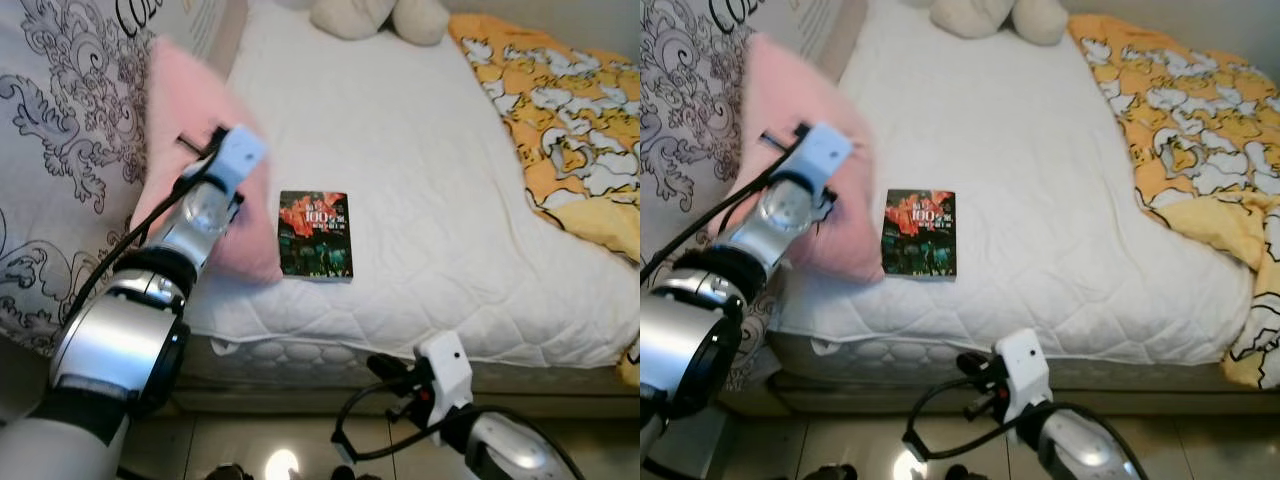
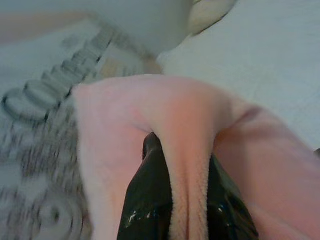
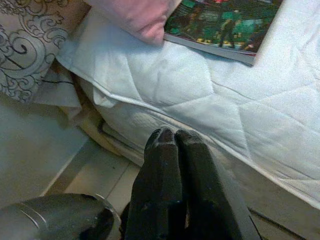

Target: Clean up the room

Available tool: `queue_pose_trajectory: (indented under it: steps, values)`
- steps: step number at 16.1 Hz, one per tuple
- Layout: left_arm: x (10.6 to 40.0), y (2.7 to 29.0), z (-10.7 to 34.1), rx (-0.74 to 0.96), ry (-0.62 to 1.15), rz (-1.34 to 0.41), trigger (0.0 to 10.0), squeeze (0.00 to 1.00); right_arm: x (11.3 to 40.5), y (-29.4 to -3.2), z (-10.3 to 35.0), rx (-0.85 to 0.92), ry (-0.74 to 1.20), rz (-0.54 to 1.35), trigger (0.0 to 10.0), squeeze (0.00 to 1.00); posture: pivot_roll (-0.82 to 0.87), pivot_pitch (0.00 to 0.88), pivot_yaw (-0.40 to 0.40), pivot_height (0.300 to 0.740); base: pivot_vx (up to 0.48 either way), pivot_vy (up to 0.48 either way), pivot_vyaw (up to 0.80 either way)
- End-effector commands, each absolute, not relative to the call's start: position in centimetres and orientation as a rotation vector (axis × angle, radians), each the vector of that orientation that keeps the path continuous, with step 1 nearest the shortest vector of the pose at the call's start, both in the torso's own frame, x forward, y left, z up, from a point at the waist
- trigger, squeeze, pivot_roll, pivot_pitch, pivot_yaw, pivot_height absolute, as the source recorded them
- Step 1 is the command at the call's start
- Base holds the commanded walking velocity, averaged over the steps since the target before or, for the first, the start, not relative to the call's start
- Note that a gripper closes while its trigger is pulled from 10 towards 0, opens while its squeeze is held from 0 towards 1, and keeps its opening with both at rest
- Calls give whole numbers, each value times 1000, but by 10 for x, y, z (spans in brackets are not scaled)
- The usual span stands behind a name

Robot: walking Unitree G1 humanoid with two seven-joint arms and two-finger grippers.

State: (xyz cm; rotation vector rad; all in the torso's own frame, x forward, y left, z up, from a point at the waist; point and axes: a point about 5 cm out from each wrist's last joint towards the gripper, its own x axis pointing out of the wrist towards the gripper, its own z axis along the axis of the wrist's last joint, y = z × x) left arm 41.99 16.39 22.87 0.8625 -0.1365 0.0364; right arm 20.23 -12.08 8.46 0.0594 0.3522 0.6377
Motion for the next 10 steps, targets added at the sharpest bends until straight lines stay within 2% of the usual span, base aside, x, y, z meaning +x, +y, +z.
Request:
queue_pose_trajectory:
  steps: [1, 7, 10]
  values:
    - [423, 151, 249, 902, -214, -15, 10000, 0, 201, -121, 83, 61, 367, 631, 10000, 0, -27, 219, -96, 740, 0, 0, 0]
    - [423, 157, 243, 858, -138, 1, 10000, 0, 203, -119, 84, 67, 359, 619, 10000, 0, -29, 213, -84, 740, 0, 0, 0]
    - [424, 177, 257, 770, -161, 149, 10000, 0, 203, -121, 83, 63, 362, 613, 10000, 0, -35, 210, -84, 740, 0, 0, 0]
